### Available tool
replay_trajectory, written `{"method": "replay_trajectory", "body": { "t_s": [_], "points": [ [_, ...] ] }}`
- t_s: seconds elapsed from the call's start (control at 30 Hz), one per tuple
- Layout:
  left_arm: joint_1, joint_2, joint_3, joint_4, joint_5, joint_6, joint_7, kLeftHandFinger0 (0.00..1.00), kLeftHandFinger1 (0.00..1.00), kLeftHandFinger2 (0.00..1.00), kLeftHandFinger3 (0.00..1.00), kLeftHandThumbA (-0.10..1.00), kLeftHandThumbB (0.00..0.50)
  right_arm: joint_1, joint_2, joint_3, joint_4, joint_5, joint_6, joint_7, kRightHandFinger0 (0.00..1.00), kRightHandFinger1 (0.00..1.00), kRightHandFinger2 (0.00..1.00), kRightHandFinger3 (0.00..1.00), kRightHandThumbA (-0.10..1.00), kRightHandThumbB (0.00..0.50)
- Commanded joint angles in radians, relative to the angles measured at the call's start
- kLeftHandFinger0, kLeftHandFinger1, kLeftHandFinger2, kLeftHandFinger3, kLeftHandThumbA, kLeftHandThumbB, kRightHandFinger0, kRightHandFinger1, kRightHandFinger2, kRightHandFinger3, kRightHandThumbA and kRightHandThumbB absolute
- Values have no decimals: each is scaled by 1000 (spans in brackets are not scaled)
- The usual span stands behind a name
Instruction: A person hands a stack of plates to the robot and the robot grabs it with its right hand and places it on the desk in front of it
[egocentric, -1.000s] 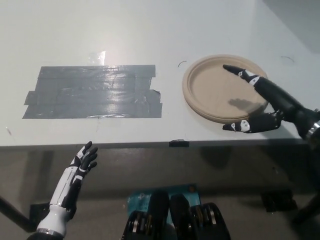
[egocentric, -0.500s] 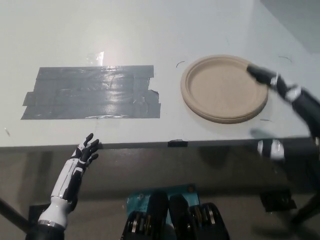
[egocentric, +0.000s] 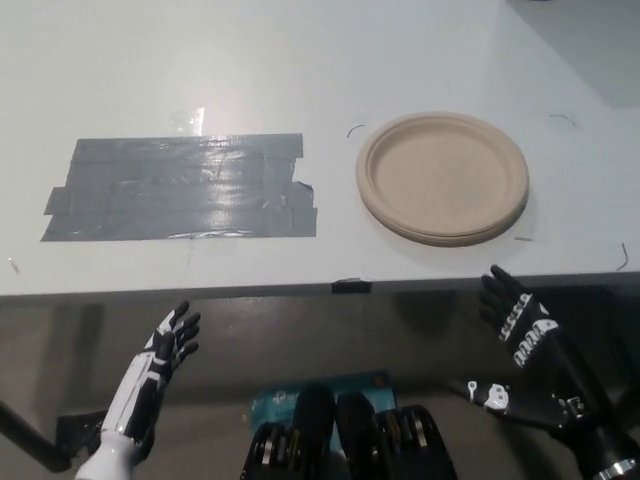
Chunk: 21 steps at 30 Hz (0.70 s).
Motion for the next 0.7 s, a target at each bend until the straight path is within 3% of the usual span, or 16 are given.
{"method": "replay_trajectory", "body": {
  "t_s": [0.0,0.23,0.4,0.67],
  "points": [
    [11,3,-2,-32,-9,-45,-14,1000,1000,1000,1000,974,235,-25,10,-13,38,-61,-40,-2,1000,1000,1000,1000,1000,37],
    [16,2,-3,-35,-1,-32,-9,1000,1000,1000,1000,961,254,-29,15,-24,68,-66,-49,9,1000,1000,1000,1000,1000,49],
    [16,4,-4,-41,1,-23,-9,1000,1000,1000,1000,958,253,-33,10,-18,66,-103,-38,9,1000,1000,1000,1000,1000,113],
    [11,4,-3,-37,3,-22,-8,1000,1000,1000,1000,956,255,-36,9,-16,51,-124,-18,13,1000,1000,1000,1000,1000,112]
  ]
}}
